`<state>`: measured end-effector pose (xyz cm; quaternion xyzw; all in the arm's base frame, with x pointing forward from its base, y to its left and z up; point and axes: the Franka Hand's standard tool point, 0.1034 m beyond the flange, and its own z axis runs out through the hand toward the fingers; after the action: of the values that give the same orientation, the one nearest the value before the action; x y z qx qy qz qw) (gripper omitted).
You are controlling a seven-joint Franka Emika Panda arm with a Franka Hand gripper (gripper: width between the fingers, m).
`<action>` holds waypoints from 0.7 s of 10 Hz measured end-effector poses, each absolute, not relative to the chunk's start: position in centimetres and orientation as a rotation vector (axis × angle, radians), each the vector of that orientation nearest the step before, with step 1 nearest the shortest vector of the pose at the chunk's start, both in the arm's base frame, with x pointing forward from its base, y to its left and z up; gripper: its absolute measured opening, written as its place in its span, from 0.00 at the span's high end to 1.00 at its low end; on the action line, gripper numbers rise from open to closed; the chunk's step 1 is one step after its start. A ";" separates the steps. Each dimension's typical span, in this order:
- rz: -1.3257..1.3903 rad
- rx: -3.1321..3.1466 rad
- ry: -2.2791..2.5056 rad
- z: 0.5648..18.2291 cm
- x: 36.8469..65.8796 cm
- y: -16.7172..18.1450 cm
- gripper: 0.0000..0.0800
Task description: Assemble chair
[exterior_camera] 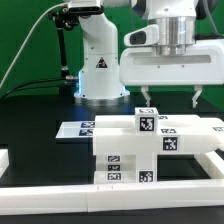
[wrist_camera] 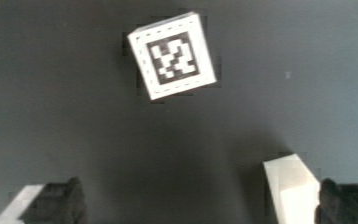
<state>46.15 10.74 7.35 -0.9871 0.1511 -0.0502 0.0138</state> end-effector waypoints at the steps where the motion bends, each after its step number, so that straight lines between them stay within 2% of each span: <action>1: -0.169 -3.067 0.504 6.3 46.1 11.1 0.19; 4: -0.155 -3.072 0.493 6.0 46.0 11.1 0.19; 7: -0.077 -3.092 0.455 4.1 44.6 11.3 0.19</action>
Offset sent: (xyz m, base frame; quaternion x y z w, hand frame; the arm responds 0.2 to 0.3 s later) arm 0.0000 0.0000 0.0000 0.0000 0.0000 0.0000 1.0000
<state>44.61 11.27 4.12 -0.9890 0.1456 -0.0246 0.0076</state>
